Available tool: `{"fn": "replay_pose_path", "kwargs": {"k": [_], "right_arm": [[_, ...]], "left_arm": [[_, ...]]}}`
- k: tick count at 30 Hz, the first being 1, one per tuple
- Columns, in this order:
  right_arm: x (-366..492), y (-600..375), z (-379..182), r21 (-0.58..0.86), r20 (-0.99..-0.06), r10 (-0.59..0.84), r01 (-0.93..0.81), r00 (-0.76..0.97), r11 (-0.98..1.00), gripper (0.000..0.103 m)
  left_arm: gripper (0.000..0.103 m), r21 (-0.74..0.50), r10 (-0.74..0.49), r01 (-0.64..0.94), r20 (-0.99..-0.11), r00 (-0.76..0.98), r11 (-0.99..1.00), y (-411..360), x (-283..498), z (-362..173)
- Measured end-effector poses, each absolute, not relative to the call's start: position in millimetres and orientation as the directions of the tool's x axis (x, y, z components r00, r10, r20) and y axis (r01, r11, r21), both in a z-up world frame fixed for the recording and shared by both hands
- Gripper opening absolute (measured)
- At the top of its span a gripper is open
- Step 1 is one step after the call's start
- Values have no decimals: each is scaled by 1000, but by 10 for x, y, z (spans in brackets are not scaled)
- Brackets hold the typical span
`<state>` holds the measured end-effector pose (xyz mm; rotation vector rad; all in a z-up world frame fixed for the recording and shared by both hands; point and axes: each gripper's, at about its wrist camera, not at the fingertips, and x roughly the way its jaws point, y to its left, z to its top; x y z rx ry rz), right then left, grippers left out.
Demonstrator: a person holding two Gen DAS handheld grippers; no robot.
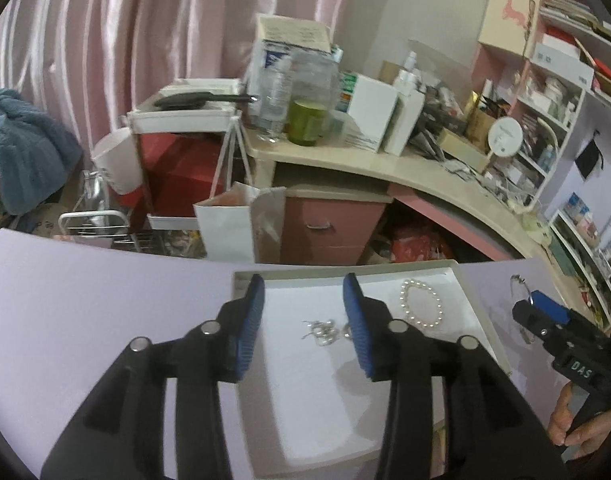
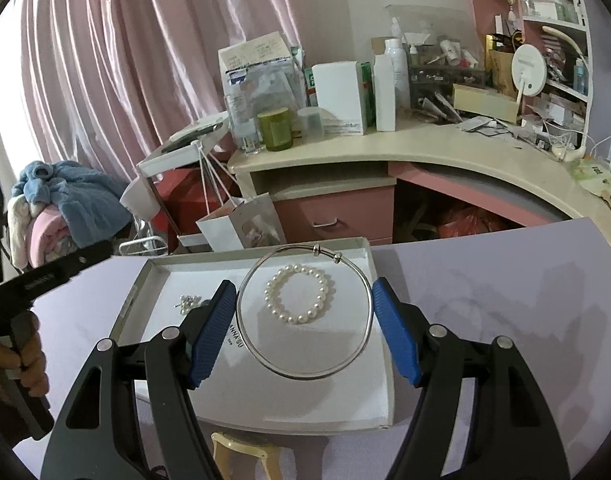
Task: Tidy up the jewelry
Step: 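Carry the hoop and earrings to the white tray and release both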
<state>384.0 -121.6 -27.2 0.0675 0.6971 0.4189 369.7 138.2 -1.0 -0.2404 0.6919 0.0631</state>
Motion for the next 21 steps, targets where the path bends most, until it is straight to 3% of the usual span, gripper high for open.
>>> {"fn": "replay_pose_path", "kwargs": {"k": [5, 16, 18, 21], "right_arm": [[3897, -1092, -430, 192, -655, 396, -365, 644, 911, 71], [4083, -882, -662, 147, -719, 357, -372, 596, 917, 72], [4075, -921, -624, 157, -716, 359, -362, 599, 919, 84], [3962, -1087, -568, 203, -691, 379, -338, 615, 919, 86]], "left_arm": [[54, -179, 25, -173, -621, 784, 969, 1489, 3463, 54], [57, -189, 45, -208, -628, 777, 960, 1594, 3309, 14], [58, -187, 47, -209, -629, 776, 960, 1586, 3288, 9], [60, -185, 51, -212, -628, 777, 959, 1586, 3274, 13]]}}
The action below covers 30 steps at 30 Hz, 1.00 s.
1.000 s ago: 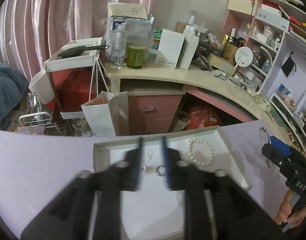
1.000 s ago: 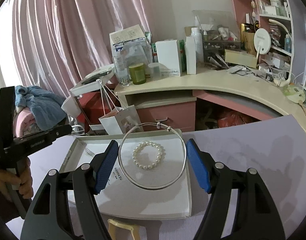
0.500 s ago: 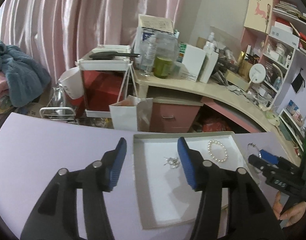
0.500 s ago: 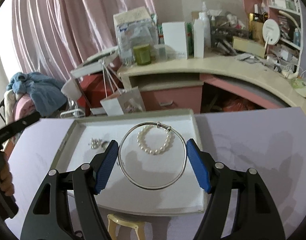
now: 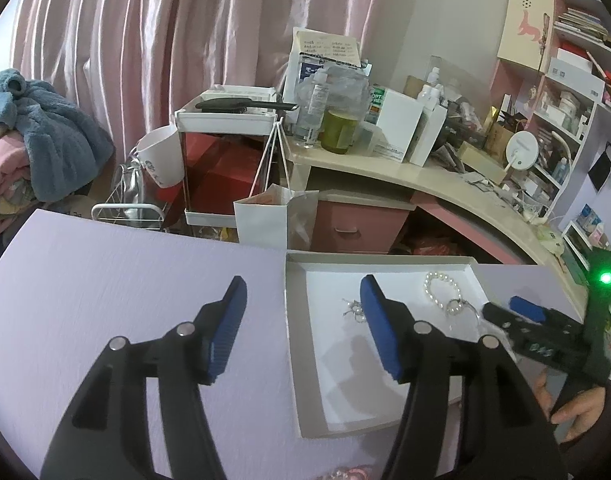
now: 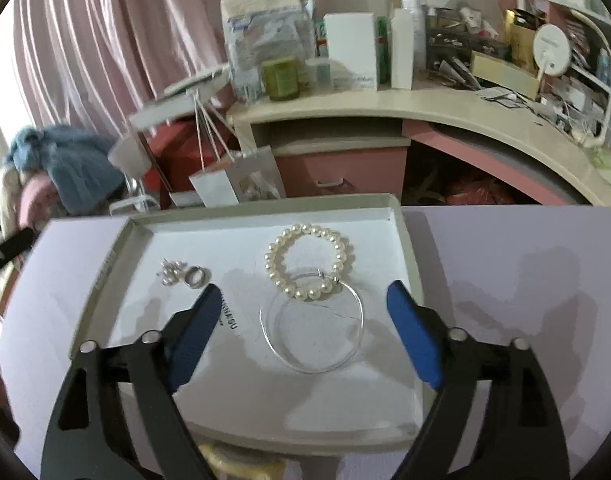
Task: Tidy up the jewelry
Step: 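Carry the hoop and earrings to the white tray and release both, then grasp the grey cuff bangle with the right tool while the left tool grasps the pink bead bracelet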
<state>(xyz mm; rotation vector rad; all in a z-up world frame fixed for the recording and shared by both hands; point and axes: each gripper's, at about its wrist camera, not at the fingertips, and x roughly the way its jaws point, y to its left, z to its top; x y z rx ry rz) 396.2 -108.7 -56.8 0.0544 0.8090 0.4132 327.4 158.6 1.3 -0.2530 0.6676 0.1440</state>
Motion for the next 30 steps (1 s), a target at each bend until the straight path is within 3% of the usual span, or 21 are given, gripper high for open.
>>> {"fn": "replay_pose_path", "kwargs": {"k": [12, 30], "right_arm": [[3250, -1902, -352, 210, -647, 283, -190, 708, 959, 85], [2301, -2278, -649, 234, -701, 249, -115, 668, 966, 85]], "left_arm": [[65, -192, 85, -255, -618, 781, 948, 1494, 2658, 41], [87, -204, 129, -339, -656, 744, 918, 1287, 1354, -201]]}}
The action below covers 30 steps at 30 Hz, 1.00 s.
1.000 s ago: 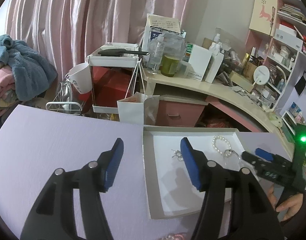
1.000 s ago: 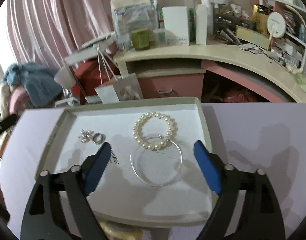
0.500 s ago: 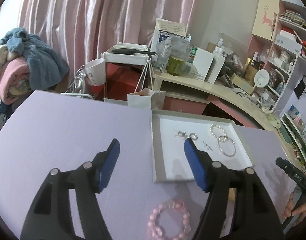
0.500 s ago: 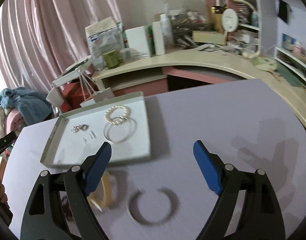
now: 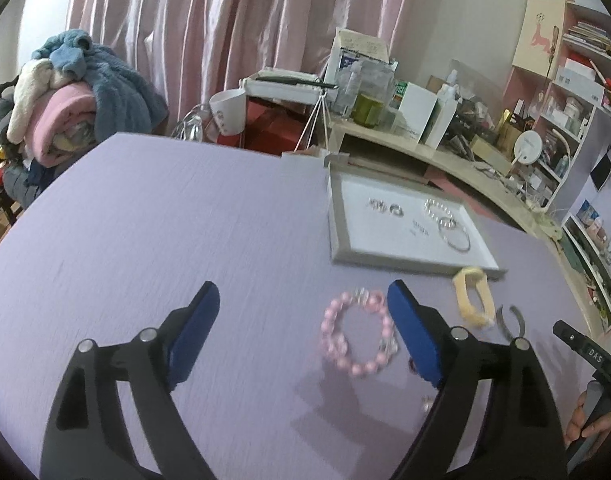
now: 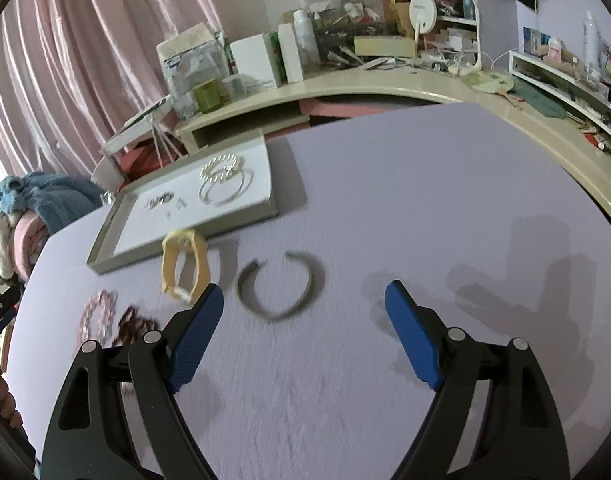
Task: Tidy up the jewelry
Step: 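Grasp the grey cuff bangle with the right tool while the left tool grasps the pink bead bracelet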
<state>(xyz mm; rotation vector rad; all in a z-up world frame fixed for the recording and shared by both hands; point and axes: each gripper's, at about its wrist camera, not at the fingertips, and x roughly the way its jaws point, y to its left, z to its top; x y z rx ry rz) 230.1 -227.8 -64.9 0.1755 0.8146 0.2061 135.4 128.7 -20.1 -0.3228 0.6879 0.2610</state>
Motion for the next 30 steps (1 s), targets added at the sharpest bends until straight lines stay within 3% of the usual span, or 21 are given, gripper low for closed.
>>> {"fn": "replay_pose_path", "kwargs": {"k": [13, 30], "right_arm": [[2084, -2089, -946, 245, -770, 277, -135, 574, 960, 85], [2704, -1772, -1119, 101, -813, 169, -151, 558, 983, 91]], "left_arm": [[93, -195, 95, -330, -718, 689, 924, 935, 970, -503], [93, -154, 104, -317, -739, 666, 936, 801, 1011, -563]]}}
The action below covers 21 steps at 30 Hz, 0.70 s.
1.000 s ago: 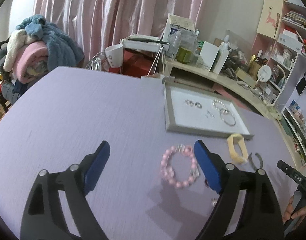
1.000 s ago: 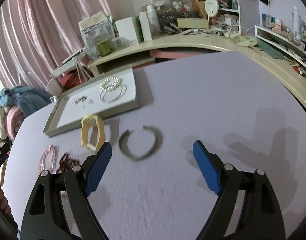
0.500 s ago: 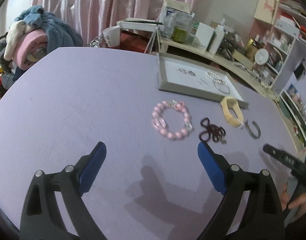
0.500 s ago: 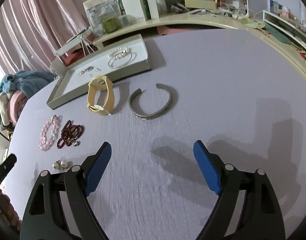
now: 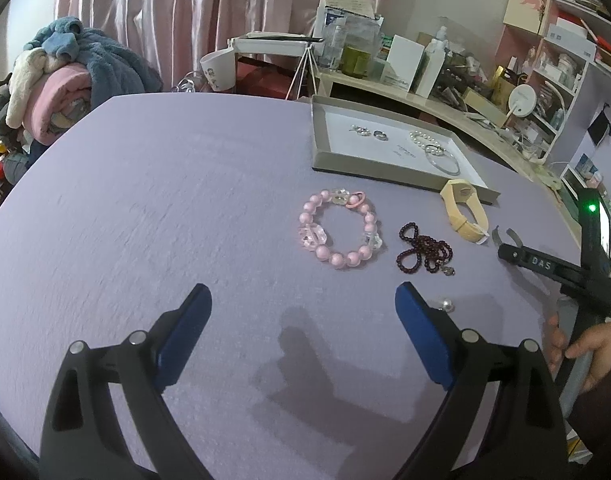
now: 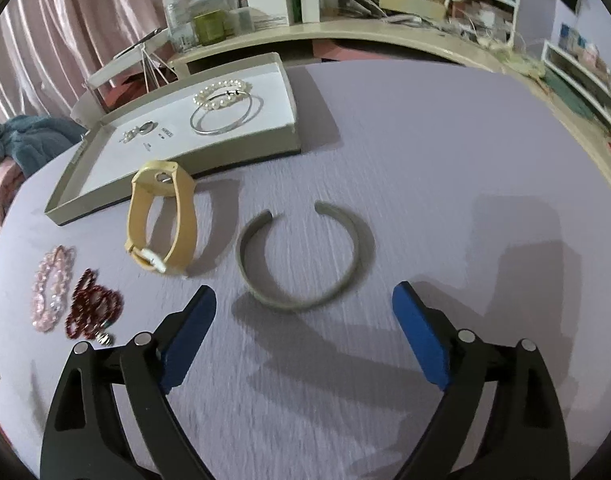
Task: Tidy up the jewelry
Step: 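Grasp the grey cuff bangle with the right tool while the left tool grasps the pink bead bracelet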
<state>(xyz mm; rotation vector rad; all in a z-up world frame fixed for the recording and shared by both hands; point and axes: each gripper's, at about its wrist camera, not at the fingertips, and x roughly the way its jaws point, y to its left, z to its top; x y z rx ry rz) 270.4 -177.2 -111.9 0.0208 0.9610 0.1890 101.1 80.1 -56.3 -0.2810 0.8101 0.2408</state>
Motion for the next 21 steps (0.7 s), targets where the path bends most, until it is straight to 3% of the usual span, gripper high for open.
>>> {"fn": "replay_pose_path", "kwargs": {"k": [5, 7, 16, 18, 21], "right_arm": [[2780, -1716, -1125, 65, -805, 146, -160, 575, 985, 88], [2748, -1701, -1114, 25, -789, 126, -174, 601, 984, 67], [2575, -1900, -1053, 137, -795, 223, -190, 564, 972, 66], [2523, -1952, -1019, 165, -788, 243, -185, 566, 969, 66], [2467, -1974, -975, 182, -783, 258, -188, 566, 965, 66]], "left_arm": [[93, -150, 107, -323, -747, 656, 934, 795, 1025, -588], [93, -152, 104, -325, -751, 652, 934, 806, 1038, -603], [93, -188, 76, -348, -779, 623, 918, 987, 1407, -707], [88, -189, 78, -353, -781, 620, 917, 1051, 1545, -722], [74, -157, 90, -346, -795, 600, 925, 1118, 1806, -772]]}}
